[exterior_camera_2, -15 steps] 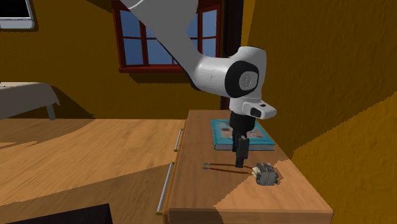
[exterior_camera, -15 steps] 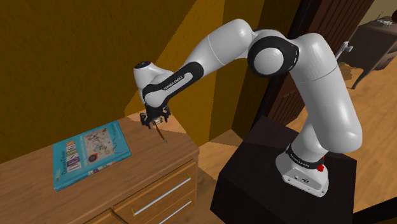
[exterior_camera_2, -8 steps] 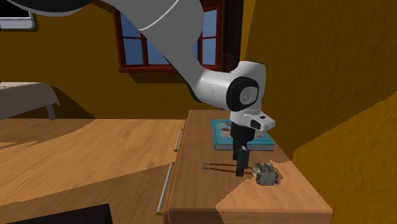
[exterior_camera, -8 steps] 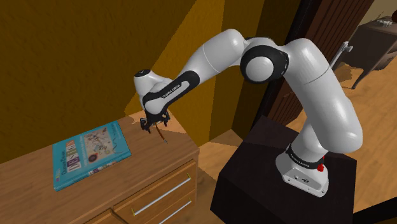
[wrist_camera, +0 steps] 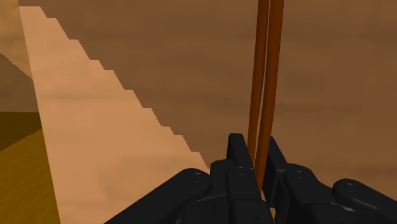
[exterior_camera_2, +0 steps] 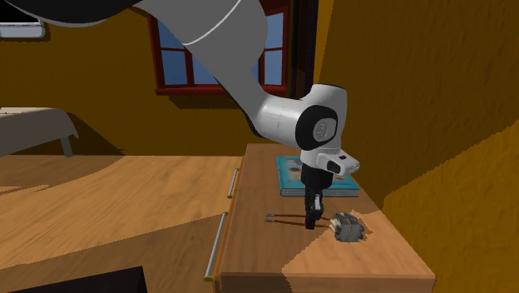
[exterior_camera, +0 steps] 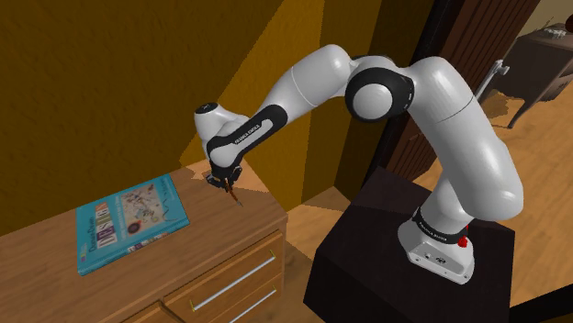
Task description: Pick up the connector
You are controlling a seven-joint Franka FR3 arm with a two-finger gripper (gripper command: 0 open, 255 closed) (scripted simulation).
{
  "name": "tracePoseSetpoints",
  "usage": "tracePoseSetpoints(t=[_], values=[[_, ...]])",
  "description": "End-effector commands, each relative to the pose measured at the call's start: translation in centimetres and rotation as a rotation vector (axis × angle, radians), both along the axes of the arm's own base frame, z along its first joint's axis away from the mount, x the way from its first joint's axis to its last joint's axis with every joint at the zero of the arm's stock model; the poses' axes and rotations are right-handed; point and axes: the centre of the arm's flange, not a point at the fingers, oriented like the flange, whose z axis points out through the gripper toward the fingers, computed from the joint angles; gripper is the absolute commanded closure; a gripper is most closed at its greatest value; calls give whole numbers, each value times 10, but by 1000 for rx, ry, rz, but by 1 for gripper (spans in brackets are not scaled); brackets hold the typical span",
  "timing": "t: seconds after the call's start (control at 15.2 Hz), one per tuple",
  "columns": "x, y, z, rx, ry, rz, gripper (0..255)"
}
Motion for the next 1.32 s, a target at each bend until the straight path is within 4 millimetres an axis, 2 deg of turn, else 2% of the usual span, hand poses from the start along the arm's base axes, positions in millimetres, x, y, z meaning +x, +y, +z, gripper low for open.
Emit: tracePoseSetpoints(t=[0.0, 0.2, 1.19, 1.25], values=[[0, 0, 0, 0, 0, 0, 255], [0, 0, 1, 0, 0, 0, 255], [0, 0, 80, 0, 0, 0, 255], [0, 0, 81, 0, 0, 0, 255]])
